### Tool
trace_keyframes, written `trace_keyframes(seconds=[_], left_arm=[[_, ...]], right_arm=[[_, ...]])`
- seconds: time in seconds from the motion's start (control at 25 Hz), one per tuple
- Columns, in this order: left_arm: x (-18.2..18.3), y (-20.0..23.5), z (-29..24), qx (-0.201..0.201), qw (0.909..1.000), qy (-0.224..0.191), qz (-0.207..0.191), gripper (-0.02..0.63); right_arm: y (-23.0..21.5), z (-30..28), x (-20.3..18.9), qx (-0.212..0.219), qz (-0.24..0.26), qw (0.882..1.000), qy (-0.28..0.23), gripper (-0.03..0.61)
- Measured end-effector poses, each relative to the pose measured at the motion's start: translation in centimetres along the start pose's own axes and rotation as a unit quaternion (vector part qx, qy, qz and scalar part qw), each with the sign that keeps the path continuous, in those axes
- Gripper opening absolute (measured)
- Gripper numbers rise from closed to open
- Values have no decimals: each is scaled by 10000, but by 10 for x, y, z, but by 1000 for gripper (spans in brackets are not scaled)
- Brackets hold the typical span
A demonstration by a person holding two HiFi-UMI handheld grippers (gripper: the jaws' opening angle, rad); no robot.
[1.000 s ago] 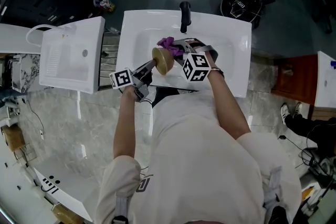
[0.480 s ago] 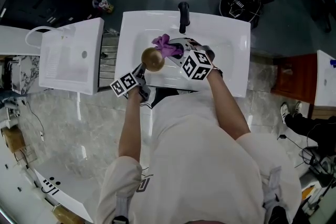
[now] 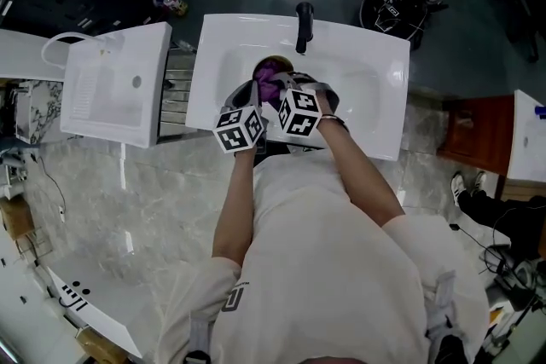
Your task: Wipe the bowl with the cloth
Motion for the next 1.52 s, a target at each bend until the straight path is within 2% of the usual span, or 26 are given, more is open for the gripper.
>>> trace_keyframes(seconds=[0.16, 0.4, 0.6, 0.72, 0.88, 1.16, 1.24, 1.36, 1.52], left_arm=[[-5, -14, 2, -135, 9997, 126, -165, 9], [-14, -14, 3, 10, 9978, 327, -574, 9], [-15, -14, 4, 31, 9976, 332, -610, 9], [-10, -11, 7, 62, 9985, 223, -491, 9], [1, 0, 13, 176, 9995, 1, -256, 9], [13, 10, 16, 192, 9996, -170, 97, 9], [13, 7, 16, 122, 9997, -142, 134, 9], [6, -3, 12, -69, 9999, 3, 156, 9], [-3, -14, 10, -180, 9997, 180, 6, 9]], right_arm=[[-14, 3, -1, -313, 0, 9995, -25, 121], [-24, 9, 1, -708, 56, 9975, -49, 121], [-41, 12, -11, -1132, -121, 9933, 213, 121], [-46, 12, -22, -1249, -126, 9909, 494, 123], [-41, 9, -29, -1086, -111, 9914, 725, 123], [-5, 0, -17, -67, 92, 9977, 671, 123], [3, -1, -9, 113, 200, 9982, 558, 123], [1, 1, 4, 60, 230, 9994, 258, 121], [-12, 7, 7, -279, 186, 9994, 54, 121]])
Point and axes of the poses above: the fingertips, and each gripper's own axes: z backward along the fingers, y to its left, x out of its top, the point moved 1 cm from there along z, backward along the fingers, and after that the axes turned 5 degrees about z, right-handed, at the moved point
